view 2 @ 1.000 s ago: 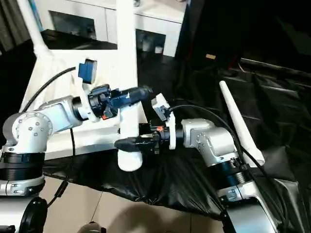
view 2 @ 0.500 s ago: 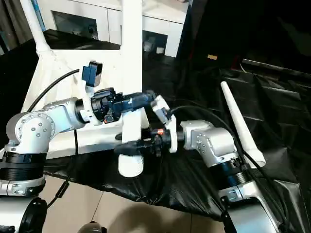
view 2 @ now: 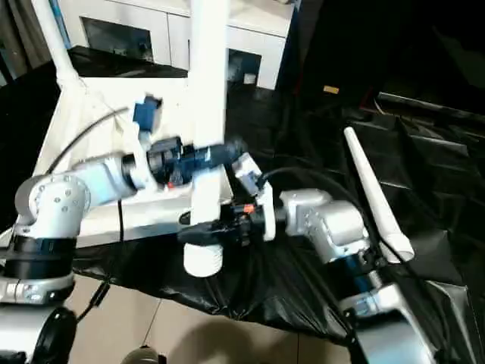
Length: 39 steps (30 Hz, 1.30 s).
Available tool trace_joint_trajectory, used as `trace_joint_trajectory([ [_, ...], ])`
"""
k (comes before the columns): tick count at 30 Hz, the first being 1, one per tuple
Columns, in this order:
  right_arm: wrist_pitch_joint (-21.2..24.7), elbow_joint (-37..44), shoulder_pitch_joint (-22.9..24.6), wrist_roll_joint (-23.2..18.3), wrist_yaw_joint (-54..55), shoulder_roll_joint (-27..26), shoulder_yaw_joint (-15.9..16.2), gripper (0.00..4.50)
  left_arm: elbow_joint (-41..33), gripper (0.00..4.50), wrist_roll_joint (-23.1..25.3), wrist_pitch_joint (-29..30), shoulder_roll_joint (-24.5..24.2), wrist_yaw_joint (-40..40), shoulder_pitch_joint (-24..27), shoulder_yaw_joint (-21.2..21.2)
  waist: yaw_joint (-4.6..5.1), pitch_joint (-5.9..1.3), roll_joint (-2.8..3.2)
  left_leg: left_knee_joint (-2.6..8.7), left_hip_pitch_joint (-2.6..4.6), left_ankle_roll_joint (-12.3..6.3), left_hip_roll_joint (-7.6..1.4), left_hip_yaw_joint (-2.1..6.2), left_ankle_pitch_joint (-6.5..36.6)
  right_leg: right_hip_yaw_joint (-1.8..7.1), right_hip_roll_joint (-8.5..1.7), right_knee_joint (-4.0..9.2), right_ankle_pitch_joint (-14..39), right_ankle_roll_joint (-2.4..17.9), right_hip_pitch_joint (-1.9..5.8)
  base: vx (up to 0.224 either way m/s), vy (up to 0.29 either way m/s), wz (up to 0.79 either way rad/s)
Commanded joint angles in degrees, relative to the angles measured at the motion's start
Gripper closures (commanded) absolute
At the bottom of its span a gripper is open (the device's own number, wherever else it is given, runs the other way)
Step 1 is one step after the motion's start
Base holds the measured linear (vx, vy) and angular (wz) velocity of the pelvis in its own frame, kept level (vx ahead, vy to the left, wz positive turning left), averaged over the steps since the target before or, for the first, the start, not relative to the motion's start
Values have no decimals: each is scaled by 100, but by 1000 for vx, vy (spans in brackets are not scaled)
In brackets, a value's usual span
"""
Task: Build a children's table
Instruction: Pick table leg
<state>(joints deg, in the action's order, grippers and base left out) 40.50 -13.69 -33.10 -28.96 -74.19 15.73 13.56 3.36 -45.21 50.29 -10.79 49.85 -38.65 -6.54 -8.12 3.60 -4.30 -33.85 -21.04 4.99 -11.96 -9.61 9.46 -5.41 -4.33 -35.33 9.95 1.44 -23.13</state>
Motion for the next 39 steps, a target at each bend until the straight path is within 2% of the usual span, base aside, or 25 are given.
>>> trace_joint_trajectory([
  [1,-231,155,96,-22,385,-108,-375,261,-155,145,-74,-392,315,-513,42,-354,4,-442,83,369,43,197,-156,19,1029,308,-423,381,920,986,364,0,0,0],
  [3,-503,42,133,111,965,-309,-628,261,-102,144,-102,-716,581,-1066,24,-714,-4,-451,75,357,64,186,-146,15,1035,300,-409,385,918,990,357,0,0,0],
  [4,-586,-10,131,166,1119,-351,-672,261,-92,144,-72,-776,602,-1149,27,-750,12,-445,75,371,45,200,-139,22,1032,299,-401,382,970,945,361,0,0,0],
  [7,-1167,-400,81,571,2139,-589,-907,261,-43,144,141,-1035,596,-1373,86,-815,28,-440,86,381,73,302,-134,17,1097,300,-414,411,1311,764,321,0,0,0],
  [8,-1434,-600,40,749,2575,-650,-998,261,42,144,588,-1259,394,-1371,158,-569,35,-434,58,398,78,303,-138,24,1077,295,-406,440,1378,702,314,0,0,0],
  [9,-1607,-730,14,857,2868,-686,-1055,261,116,144,912,-1431,253,-1367,203,-387,47,-439,85,407,94,332,-133,25,1062,303,-378,414,1377,578,306,0,0,0],
  [10,-1739,-868,-23,953,3168,-713,-1115,261,223,144,1269,-1617,84,-1384,263,-185,47,-439,85,407,94,332,-133,25,1062,303,-378,414,1377,578,306,0,0,0],
  [11,-1881,-963,-44,1029,3360,-715,-1147,261,306,144,1589,-1761,-108,-1338,326,51,64,-446,93,409,93,334,-123,22,1006,312,-365,393,1256,489,308,0,0,0],
  [12,-2044,-1050,-65,1113,3587,-709,-1191,261,437,144,2052,-1944,-494,-1133,452,484,56,-455,81,413,101,325,-125,31,963,309,-368,391,1209,459,311,0,0,0],
  [13,-2064,-1056,-66,1119,3599,-707,-1196,261,455,144,2148,-1992,-574,-1081,477,580,62,-451,81,418,98,296,-129,29,945,315,-367,391,1174,445,306,0,0,0],
  [15,-2114,-1052,-67,1140,3639,-696,-1221,261,522,144,2510,-2162,-878,-867,552,978,64,-456,116,414,109,296,-136,22,908,319,-365,351,893,551,305,0,0,0],
  [16,-2133,-1048,-63,1173,3673,-699,-1269,261,616,144,2890,-2374,-1121,-659,614,1372,71,-459,119,411,108,297,-137,16,896,321,-365,334,826,596,309,0,0,0],
  [17,-2133,-1048,-63,1173,3673,-699,-1269,261,616,144,2890,-2374,-1121,-659,614,1372,66,-452,124,415,111,280,-137,15,934,321,-367,338,821,631,303,0,0,0],
  [19,-2198,-1135,-72,1286,3758,-684,-1272,261,806,144,3290,-2704,-1435,-305,714,1922,72,-445,120,418,104,289,-141,10,973,326,-378,331,767,716,310,0,0,0],
  [24,-2489,-1318,-79,1385,3831,-655,-1227,261,1128,144,3707,-3161,-1614,78,798,2346,94,-433,129,429,110,363,-139,5,1221,339,-405,371,1159,709,298,0,0,0],
  [26,-2500,-1320,-76,1389,3832,-651,-1226,261,1143,173,3718,-3149,-1633,110,805,2375,98,-437,131,431,103,370,-144,12,1241,338,-406,354,1103,754,304,0,0,0],
  [28,-2532,-1306,-52,1423,3828,-630,-1208,261,1241,180,3783,-3171,-1697,259,835,2470,106,-437,125,428,109,351,-141,9,1234,335,-399,349,1059,806,299,0,0,0],
  [30,-2508,-1256,-17,1431,3812,-623,-1189,261,1284,204,3830,-3112,-1790,395,897,2577,138,-436,123,429,97,328,-137,10,1222,336,-393,337,1015,840,305,0,0,0],
  [33,-2479,-1211,10,1441,3783,-621,-1163,261,1308,217,3841,-3085,-1846,471,942,2639,180,-438,119,422,89,294,-136,6,1170,339,-399,329,933,909,315,0,0,0],
  [39,-2380,-1110,75,1402,3456,-616,-1006,261,1776,259,3989,-3519,-1862,738,876,2651,184,-431,123,426,102,260,-141,12,1258,339,-405,361,1095,888,303,0,0,0],
])
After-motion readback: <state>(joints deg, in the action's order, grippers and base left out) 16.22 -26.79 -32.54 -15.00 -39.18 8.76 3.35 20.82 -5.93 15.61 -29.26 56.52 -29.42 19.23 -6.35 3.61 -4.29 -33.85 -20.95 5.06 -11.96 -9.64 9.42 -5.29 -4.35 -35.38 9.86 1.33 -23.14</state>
